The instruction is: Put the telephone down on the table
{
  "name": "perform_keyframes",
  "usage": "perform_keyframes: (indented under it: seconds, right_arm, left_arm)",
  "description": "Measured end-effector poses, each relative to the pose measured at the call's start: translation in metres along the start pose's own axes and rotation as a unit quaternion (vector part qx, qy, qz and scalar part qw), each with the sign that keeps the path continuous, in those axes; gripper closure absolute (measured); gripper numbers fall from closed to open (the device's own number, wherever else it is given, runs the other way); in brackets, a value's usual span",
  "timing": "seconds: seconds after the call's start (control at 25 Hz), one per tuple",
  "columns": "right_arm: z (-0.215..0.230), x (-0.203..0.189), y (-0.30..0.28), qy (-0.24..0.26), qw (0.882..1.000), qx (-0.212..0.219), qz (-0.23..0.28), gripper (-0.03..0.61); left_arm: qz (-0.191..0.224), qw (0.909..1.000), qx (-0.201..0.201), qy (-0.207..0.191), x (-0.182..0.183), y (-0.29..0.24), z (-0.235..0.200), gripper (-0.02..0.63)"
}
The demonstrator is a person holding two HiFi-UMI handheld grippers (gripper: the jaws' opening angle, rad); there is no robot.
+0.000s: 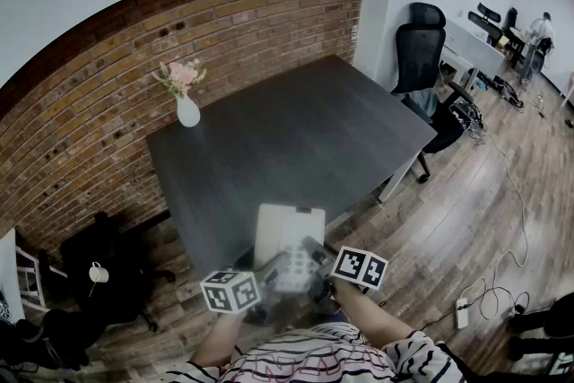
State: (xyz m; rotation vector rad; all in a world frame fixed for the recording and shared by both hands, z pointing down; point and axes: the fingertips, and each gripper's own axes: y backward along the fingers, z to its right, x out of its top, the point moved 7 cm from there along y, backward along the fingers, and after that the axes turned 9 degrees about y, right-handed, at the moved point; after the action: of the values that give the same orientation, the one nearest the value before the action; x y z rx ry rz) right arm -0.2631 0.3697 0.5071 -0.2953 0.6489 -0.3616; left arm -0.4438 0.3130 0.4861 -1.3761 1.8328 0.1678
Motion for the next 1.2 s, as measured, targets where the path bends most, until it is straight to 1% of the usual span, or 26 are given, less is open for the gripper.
perform_keyframes:
  seconds: [0.16,0.32,0.56,0.92,1.08,1.2]
  right_arm:
    - [0.010,0.009,-0.003,-0.004,1.000,0.004,-0.001,0.350]
    - [0.025,0.032,-0.007,-0.001,1.000,0.010,-0.005,0.350]
    - [0.055,0.088,-0.010,0.011,1.000,0.017,-0.017,0.350]
    - [0.114,0.170,-0.006,0.036,0.998,0.026,-0.038,0.351]
    - [0.135,0.199,-0.003,0.041,0.998,0.030,-0.046,0.351]
    - [0.148,0.213,-0.004,0.043,0.997,0.028,-0.052,0.351]
  left_arm:
    - [0.000,1.0000,0.002,-0.002,0.000,-0.012,0.002,0.227]
    - [0.001,1.0000,0.007,-0.003,0.005,-0.037,0.011,0.227]
    - [0.013,0.9998,0.015,0.004,0.014,-0.092,0.035,0.227]
    - [0.039,0.9986,0.030,0.020,0.012,-0.178,0.078,0.227]
    - [0.049,0.9979,0.033,0.026,0.012,-0.209,0.093,0.227]
    - [0.049,0.9976,0.036,0.033,0.011,-0.227,0.099,0.227]
